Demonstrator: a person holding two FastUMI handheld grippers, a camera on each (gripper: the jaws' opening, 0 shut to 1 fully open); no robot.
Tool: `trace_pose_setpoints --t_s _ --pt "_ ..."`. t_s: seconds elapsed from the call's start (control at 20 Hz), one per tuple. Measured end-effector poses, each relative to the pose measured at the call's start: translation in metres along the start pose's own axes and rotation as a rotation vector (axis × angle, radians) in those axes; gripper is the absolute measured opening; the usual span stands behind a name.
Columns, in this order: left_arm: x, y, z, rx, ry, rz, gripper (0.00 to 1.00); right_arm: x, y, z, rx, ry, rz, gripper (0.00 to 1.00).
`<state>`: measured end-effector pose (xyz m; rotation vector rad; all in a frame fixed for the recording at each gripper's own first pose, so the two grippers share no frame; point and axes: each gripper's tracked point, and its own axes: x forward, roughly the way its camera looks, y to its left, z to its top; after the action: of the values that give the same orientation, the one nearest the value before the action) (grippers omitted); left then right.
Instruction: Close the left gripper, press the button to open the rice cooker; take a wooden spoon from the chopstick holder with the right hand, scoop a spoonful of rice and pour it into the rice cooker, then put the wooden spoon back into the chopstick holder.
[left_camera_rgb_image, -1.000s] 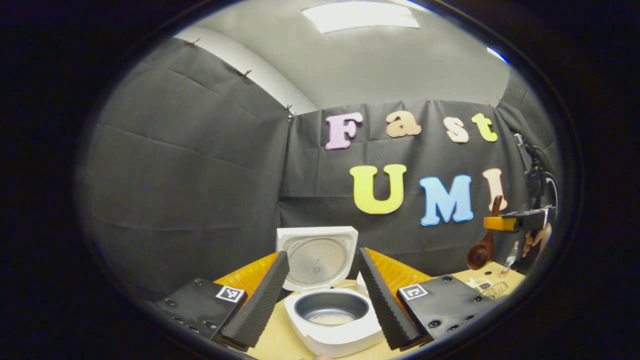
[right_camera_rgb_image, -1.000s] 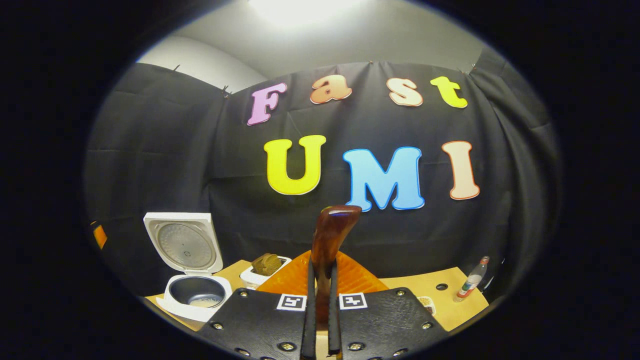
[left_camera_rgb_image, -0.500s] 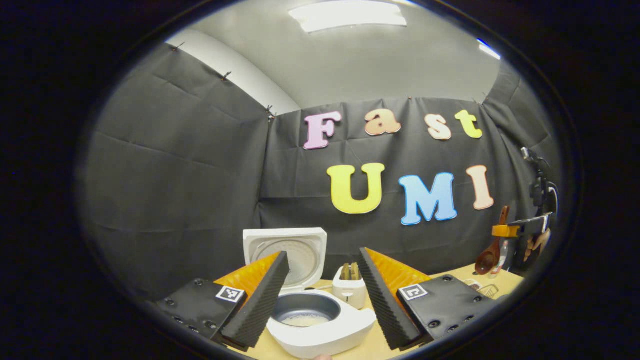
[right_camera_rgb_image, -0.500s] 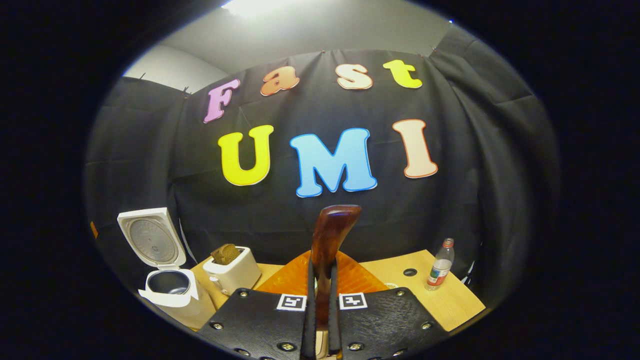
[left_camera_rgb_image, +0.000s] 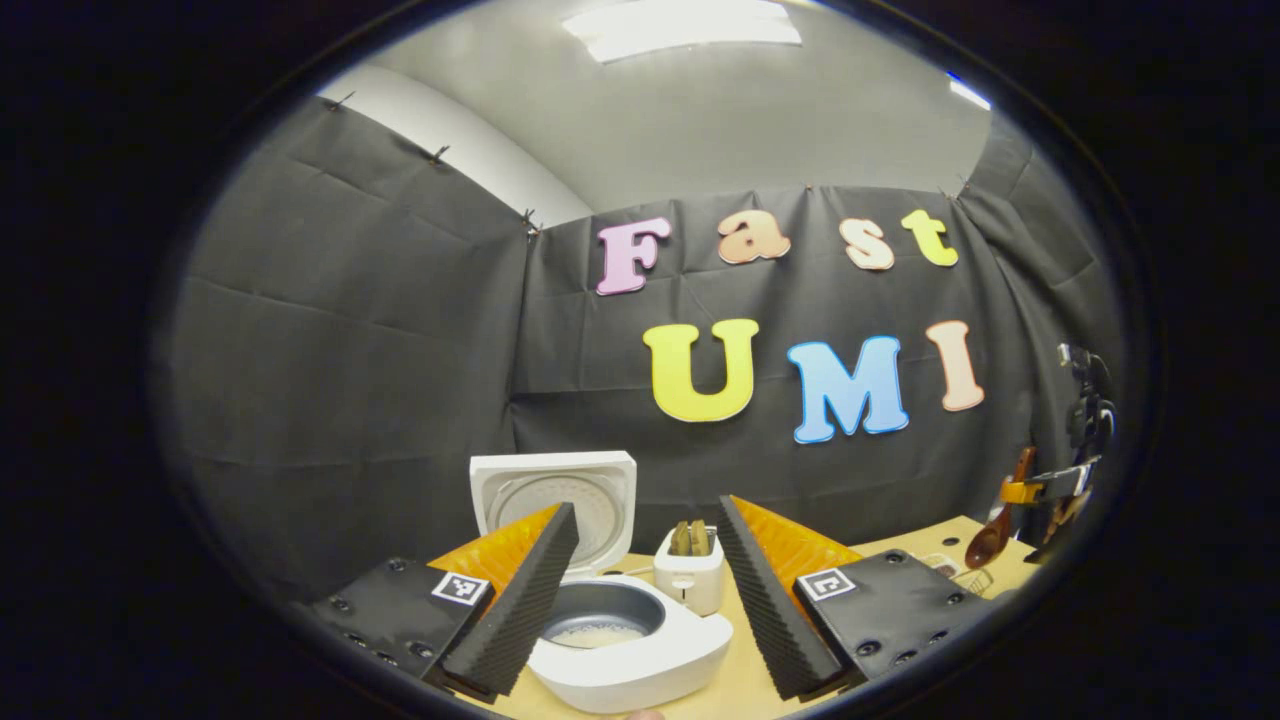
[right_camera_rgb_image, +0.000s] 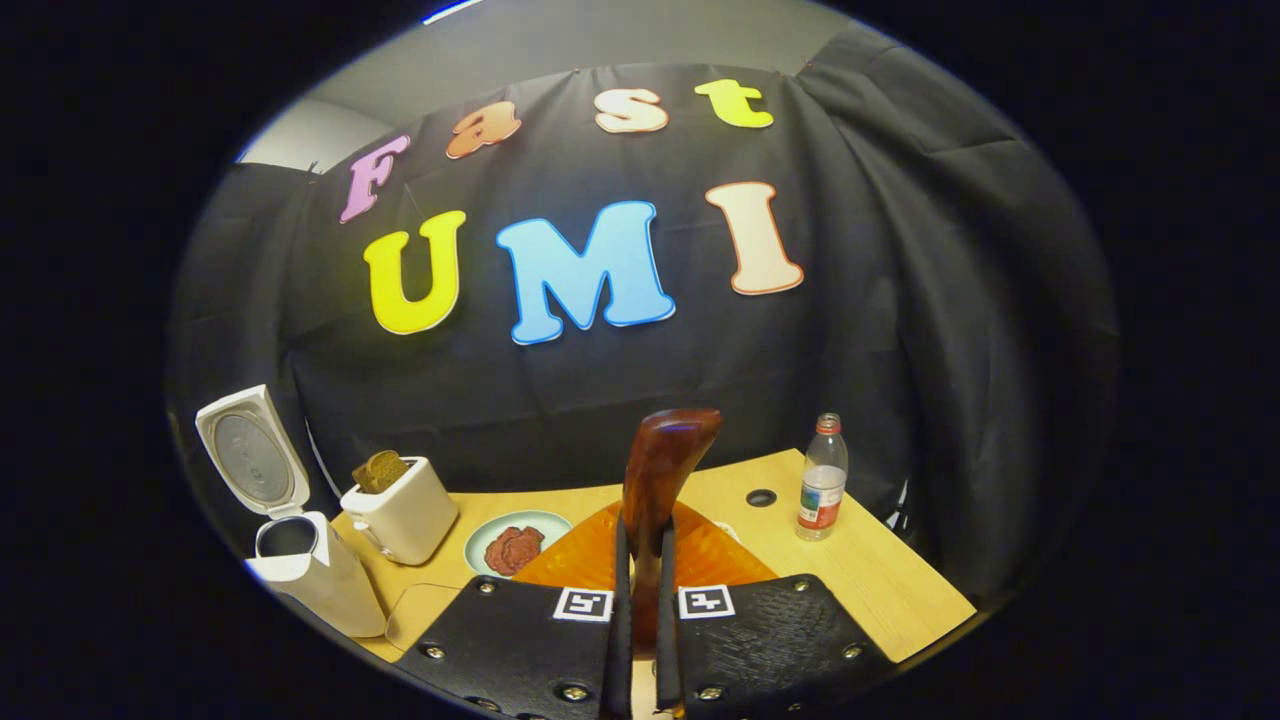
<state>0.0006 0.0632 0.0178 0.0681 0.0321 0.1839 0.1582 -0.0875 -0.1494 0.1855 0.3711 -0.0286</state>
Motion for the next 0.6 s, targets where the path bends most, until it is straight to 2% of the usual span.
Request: trace_pose_setpoints --t_s 0.25,0.6 --pt "-0.004 -0.001 -0.003 0.021 0.014 0.017 0.96 0.012 -0.022 -0.036 0.035 0.073 -0.038 0.10" --pt "-0.001 0.004 -0.007 0.021 0.022 0.038 0.96 0.022 -0.033 -0.078 0.128 0.176 -0.058 0.10"
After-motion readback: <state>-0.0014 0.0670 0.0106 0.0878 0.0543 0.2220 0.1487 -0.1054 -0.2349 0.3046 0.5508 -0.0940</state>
